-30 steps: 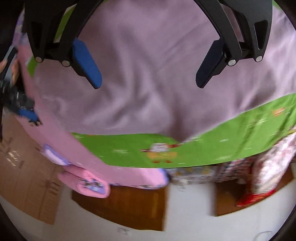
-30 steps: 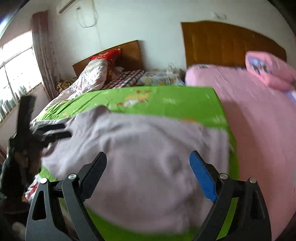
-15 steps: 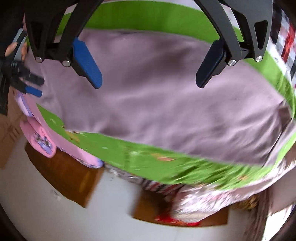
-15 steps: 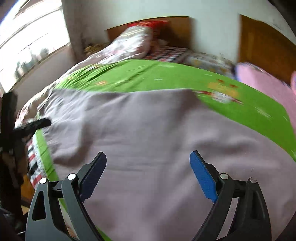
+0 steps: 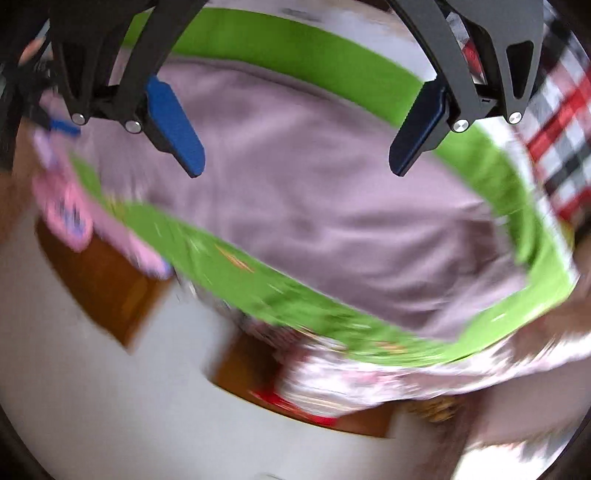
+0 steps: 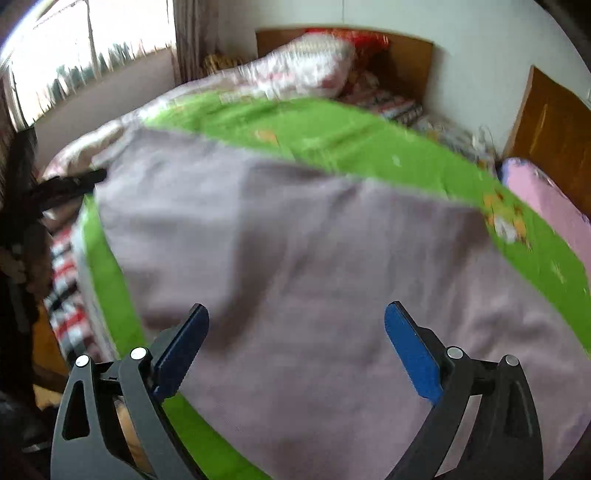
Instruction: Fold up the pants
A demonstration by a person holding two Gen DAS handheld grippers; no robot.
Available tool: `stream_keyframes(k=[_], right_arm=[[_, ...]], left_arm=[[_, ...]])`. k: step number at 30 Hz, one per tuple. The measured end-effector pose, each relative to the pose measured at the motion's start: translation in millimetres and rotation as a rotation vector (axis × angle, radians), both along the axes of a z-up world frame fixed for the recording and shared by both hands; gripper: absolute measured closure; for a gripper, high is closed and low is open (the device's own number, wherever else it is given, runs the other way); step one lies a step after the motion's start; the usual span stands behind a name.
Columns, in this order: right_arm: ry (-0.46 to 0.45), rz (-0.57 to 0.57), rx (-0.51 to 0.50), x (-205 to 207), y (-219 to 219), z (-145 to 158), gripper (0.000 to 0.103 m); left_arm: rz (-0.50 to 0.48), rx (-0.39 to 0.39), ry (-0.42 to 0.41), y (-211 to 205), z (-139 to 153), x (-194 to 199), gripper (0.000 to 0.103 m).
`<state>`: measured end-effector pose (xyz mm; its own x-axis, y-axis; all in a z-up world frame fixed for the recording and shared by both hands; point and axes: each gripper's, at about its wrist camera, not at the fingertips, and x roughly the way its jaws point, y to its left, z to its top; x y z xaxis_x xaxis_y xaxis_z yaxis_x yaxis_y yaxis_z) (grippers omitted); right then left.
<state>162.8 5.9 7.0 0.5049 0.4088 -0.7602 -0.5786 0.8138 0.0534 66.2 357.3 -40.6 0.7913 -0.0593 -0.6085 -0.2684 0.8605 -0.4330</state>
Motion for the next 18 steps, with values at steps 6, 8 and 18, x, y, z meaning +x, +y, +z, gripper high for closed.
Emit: stream_keyframes(k=[6,8,18], right_arm=[[-0.054,0.122,0.066,7,59,17,0.01],[-0.065,0.162,0.064,8,83,21,0.01],[-0.02,0.239,0.094,5,134,13,0.01]], left_arm=[[0.2,-0.332,-0.06,116,-32,-29,0.013],[0.194,-0.406,-0.053,133,-42,-26,0.022],[0.163,-0.538,-0.04,155,-69,8,0.035]])
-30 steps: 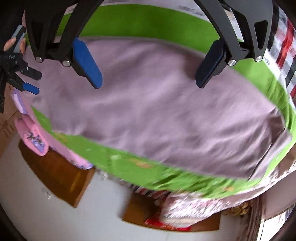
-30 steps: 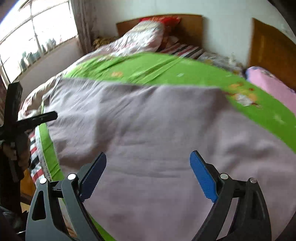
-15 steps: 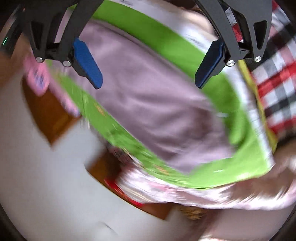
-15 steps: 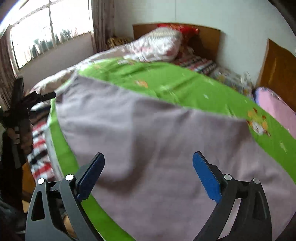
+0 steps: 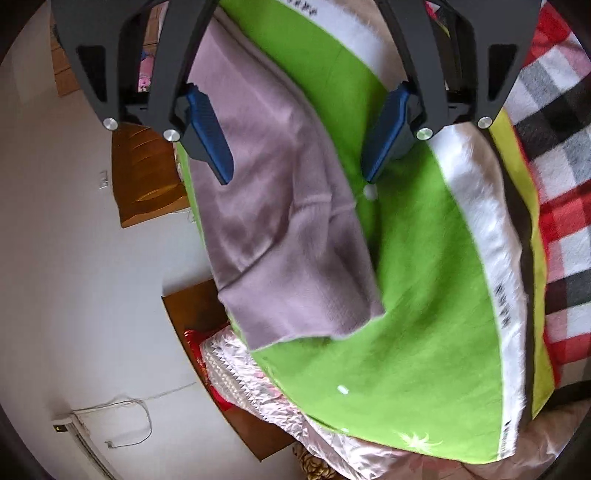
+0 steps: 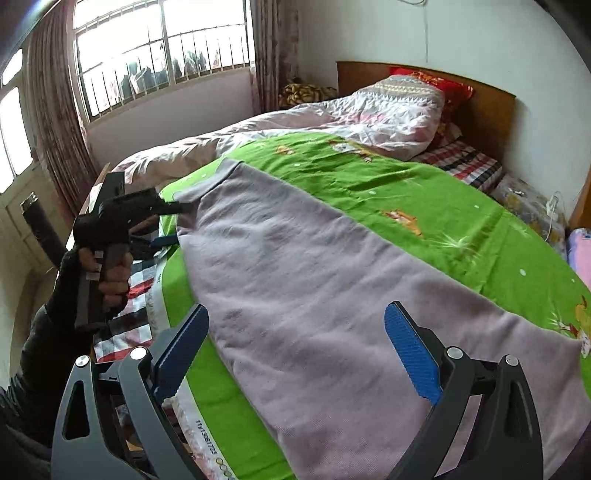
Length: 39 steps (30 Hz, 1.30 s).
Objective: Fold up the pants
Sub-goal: 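Grasp the ribbed cuff with the left tool and lift it over the legs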
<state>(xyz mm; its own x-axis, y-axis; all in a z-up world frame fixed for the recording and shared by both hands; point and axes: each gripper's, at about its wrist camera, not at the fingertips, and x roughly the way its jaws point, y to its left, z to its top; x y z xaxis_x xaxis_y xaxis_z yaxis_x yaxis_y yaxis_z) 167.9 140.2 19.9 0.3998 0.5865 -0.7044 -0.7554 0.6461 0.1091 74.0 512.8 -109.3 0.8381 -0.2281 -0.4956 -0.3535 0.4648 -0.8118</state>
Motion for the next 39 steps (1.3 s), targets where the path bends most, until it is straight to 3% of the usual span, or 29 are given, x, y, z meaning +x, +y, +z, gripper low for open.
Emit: stream_keyframes(k=[3,8,10,12,13,14,16,21,26,31,33,36,39], right_arm=[[0.03,-0.002,-0.003,3,5,-10,0.01],[0.054,0.009,-0.024,15,25,-21,0.01],[0.083,0.019,-0.04,27,37,-25,0.01],[0.101,0.023,-0.101,39,53,-36,0.01],[0.118,0.021,-0.158,43,59,-46,0.01],[0.138,0.014,-0.209,47,62,-54,0.01],[0.088,0.041,-0.233,43,64,-60,0.006],[0.07,0.049,-0.201,37,58,-61,0.004],[0.058,0.039,-0.191,31,52,-60,0.004],[0.027,0.03,-0.197,24,50,-56,0.005],[0.057,-0.006,-0.158,23,32,-47,0.005],[0.131,-0.12,0.089,22,-47,-17,0.005],[0.113,-0.356,0.235,21,-158,3,0.005]], left_arm=[[0.021,-0.003,-0.02,12,1,7,0.045],[0.024,-0.072,-0.06,30,-10,23,0.046],[0.042,-0.066,-0.065,32,-9,27,0.051],[0.063,-0.021,-0.033,32,-6,33,0.079],[0.07,-0.017,-0.048,32,-5,33,0.082],[0.077,-0.005,-0.049,30,-2,33,0.085],[0.079,0.043,-0.046,25,8,31,0.087],[0.082,0.18,-0.081,7,63,30,0.087],[0.016,0.4,-0.112,-44,133,43,0.087],[-0.131,0.625,-0.173,-143,206,64,0.087],[-0.212,0.702,-0.219,-191,231,70,0.087],[-0.345,0.822,-0.275,-264,246,68,0.087],[-0.486,0.867,-0.31,-326,231,59,0.087]])
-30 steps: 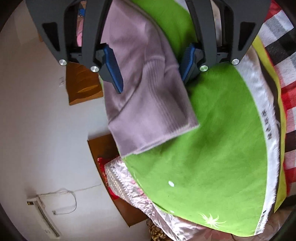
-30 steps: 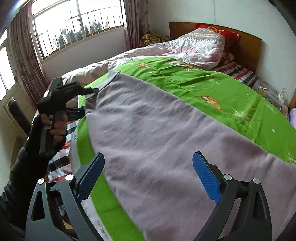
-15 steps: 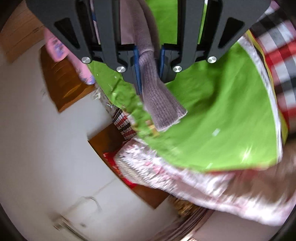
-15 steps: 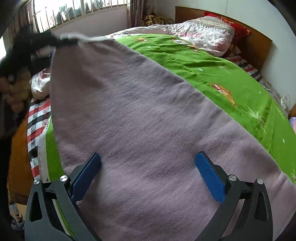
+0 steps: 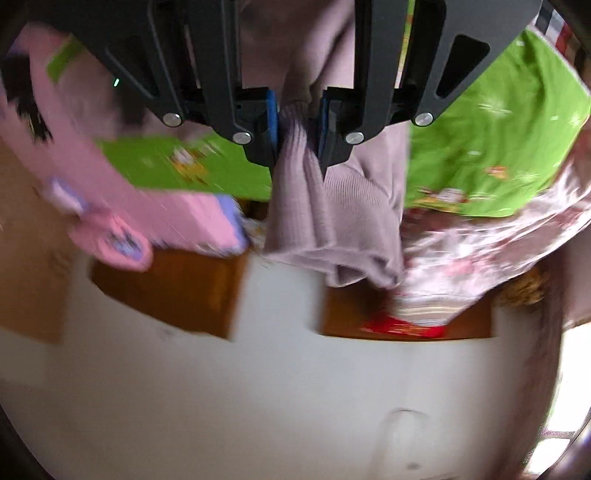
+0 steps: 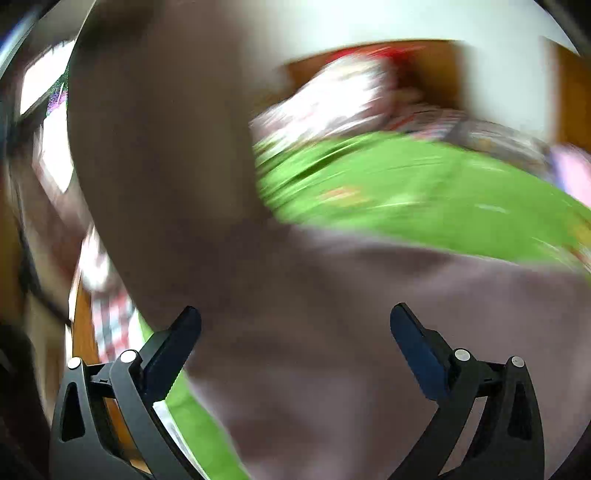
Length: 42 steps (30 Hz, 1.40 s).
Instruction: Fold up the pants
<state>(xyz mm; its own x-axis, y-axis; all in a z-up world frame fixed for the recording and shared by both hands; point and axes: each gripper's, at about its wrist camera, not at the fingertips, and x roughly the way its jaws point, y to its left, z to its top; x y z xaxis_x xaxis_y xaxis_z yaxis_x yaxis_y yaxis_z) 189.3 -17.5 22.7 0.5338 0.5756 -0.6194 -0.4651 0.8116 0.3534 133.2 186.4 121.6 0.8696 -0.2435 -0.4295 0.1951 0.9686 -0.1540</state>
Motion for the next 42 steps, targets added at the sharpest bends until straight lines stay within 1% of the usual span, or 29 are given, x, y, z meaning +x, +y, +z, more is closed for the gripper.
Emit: stream_keyframes(k=[1,4,5,7,8,9,10,11,12,13,14,15,16,18,19,20,22,23,25,26,28,30,31,33,34,36,38,40,42], right_arm=[[-0.007,-0.099,0.05,-2,-46,4,0.005],[0.018,-0.305,0.161,-13,-140,4,0.005],[0.036,-0.346,0.192,-16,-161,1,0.005],[0.063,-0.382,0.225,-21,-185,-3,0.005],[0.089,-0.382,0.239,-25,-194,-8,0.005],[0.11,-0.371,0.249,-27,-197,-11,0.005],[0.126,-0.352,0.264,-29,-195,-13,0.005],[0.145,-0.31,0.298,-32,-191,-16,0.005],[0.159,-0.28,0.316,-33,-188,-16,0.005],[0.178,-0.245,0.34,-34,-180,-19,0.005],[0.202,-0.193,0.381,-34,-169,-20,0.005],[0.223,-0.151,0.415,-32,-159,-22,0.005],[0.25,-0.111,0.439,-29,-146,-23,0.005],[0.346,-0.059,0.42,-25,-116,-29,0.005],[0.391,-0.058,0.392,-24,-106,-35,0.005],[0.441,-0.054,0.336,-23,-93,-43,0.006],[0.482,-0.06,0.272,-25,-79,-54,0.011],[0.463,-0.068,0.255,-26,-75,-54,0.012],[0.454,-0.086,0.225,-26,-68,-50,0.012],[0.448,-0.083,0.215,-24,-62,-48,0.019],[0.461,-0.095,0.197,-17,-51,-51,0.022],[0.458,-0.14,0.205,-4,-44,-51,0.029],[0.463,-0.16,0.208,1,-42,-52,0.037],[0.462,-0.177,0.196,4,-39,-54,0.059],[0.454,-0.172,0.197,5,-38,-58,0.084],[0.407,-0.164,0.224,8,-43,-58,0.087],[0.348,-0.154,0.261,5,-41,-49,0.088],[0.292,-0.134,0.29,11,-32,-28,0.089],[0.225,-0.095,0.313,14,-16,6,0.089]], left_arm=[[-0.054,0.008,0.025,-26,-15,0,0.087],[-0.125,0.067,0.089,-82,-61,7,0.087],[-0.15,0.088,0.123,-100,-81,11,0.087],[-0.21,0.122,0.25,-139,-134,23,0.087],[-0.238,0.134,0.327,-151,-160,30,0.085],[-0.249,0.129,0.358,-154,-174,32,0.081],[-0.257,0.095,0.348,-149,-176,32,0.08],[-0.265,0.036,0.34,-139,-172,30,0.072],[-0.282,-0.059,0.35,-123,-166,29,0.057],[-0.284,-0.142,0.336,-105,-160,25,0.048],[-0.265,-0.204,0.296,-87,-152,15,0.032],[-0.231,-0.242,0.246,-69,-142,2,0.026],[-0.208,-0.263,0.212,-54,-135,-10,0.025],[-0.16,-0.293,0.156,-16,-125,-37,0.018],[-0.127,-0.288,0.143,-5,-122,-48,0.017],[-0.09,-0.272,0.136,6,-120,-59,0.016],[-0.018,-0.218,0.129,31,-119,-78,0.016],[0.026,-0.176,0.124,42,-121,-88,0.016],[0.074,-0.127,0.121,54,-125,-95,0.015],[0.101,-0.105,0.118,62,-127,-99,0.015],[0.132,-0.096,0.115,74,-135,-102,0.015],[0.138,-0.111,0.13,83,-140,-102,0.015],[0.134,-0.115,0.139,85,-144,-102,0.015],[0.12,-0.084,0.15,84,-148,-103,0.015],[0.117,-0.054,0.149,79,-151,-102,0.015],[0.107,0.012,0.151,72,-153,-108,0.014],[0.087,0.045,0.166,66,-158,-111,0.013],[0.072,0.064,0.18,58,-162,-112,0.012],[0.071,0.064,0.186,54,-164,-107,0.012]])
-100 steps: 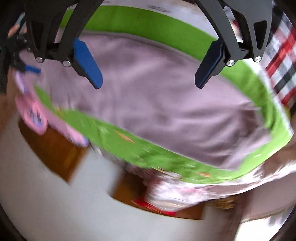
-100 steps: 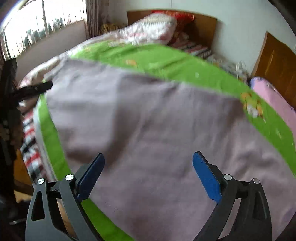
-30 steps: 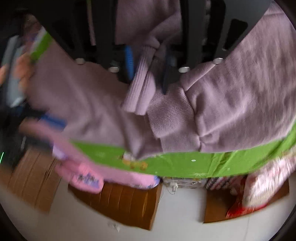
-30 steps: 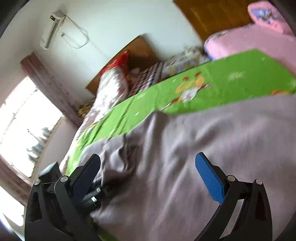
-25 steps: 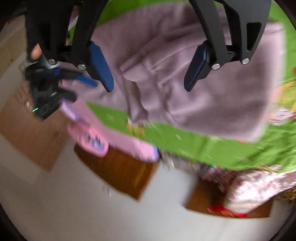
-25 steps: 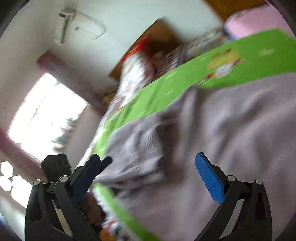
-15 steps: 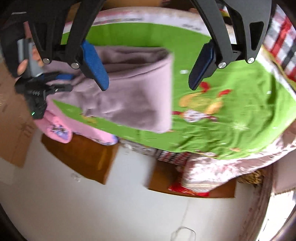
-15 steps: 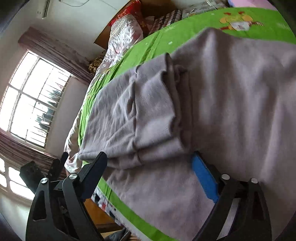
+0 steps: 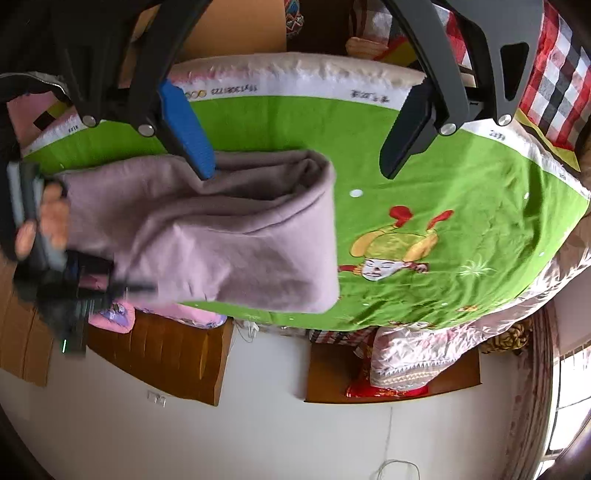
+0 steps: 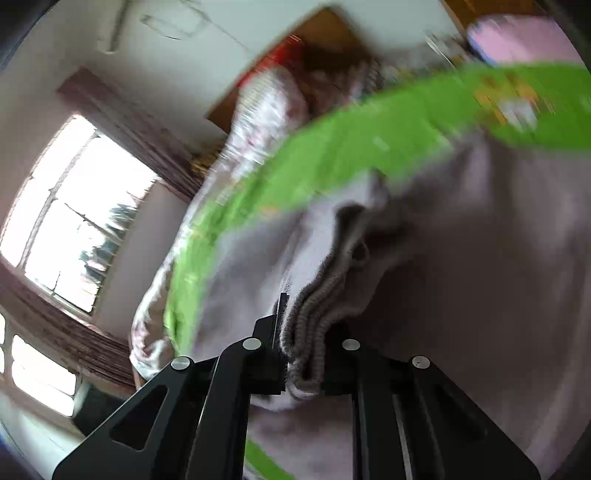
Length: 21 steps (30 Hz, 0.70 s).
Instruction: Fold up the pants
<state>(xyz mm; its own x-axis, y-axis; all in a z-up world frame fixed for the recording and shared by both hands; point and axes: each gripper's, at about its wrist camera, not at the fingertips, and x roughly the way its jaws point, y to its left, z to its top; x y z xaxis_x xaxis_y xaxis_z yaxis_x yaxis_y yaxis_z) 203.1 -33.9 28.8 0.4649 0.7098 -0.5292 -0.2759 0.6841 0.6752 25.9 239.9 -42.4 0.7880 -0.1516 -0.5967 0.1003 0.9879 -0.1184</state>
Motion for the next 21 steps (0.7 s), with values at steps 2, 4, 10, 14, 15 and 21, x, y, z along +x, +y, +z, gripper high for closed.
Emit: stream_keyframes(k=[2,4,10,14,15,21], right_arm=[[-0.09,0.042,0.01,3,23,43,0.089],[-0.165,0.087,0.021,3,45,81,0.089],[-0.343,0.155,0.006,-13,82,158,0.089],[-0.361,0.127,0.02,-16,65,162,0.089],[-0.354,0.115,0.016,-16,59,155,0.089],[-0.251,-0.037,-0.021,-31,-27,64,0.089]], left_arm=[[0.018,-0.033,0.007,-2,1,11,0.012],[0.029,-0.075,0.023,-2,0,25,0.012],[0.208,-0.044,0.077,13,-7,66,0.012],[0.178,-0.121,0.116,42,-25,57,0.005],[0.148,-0.121,0.114,44,-27,54,0.005],[0.144,-0.001,0.102,34,-33,57,0.001]])
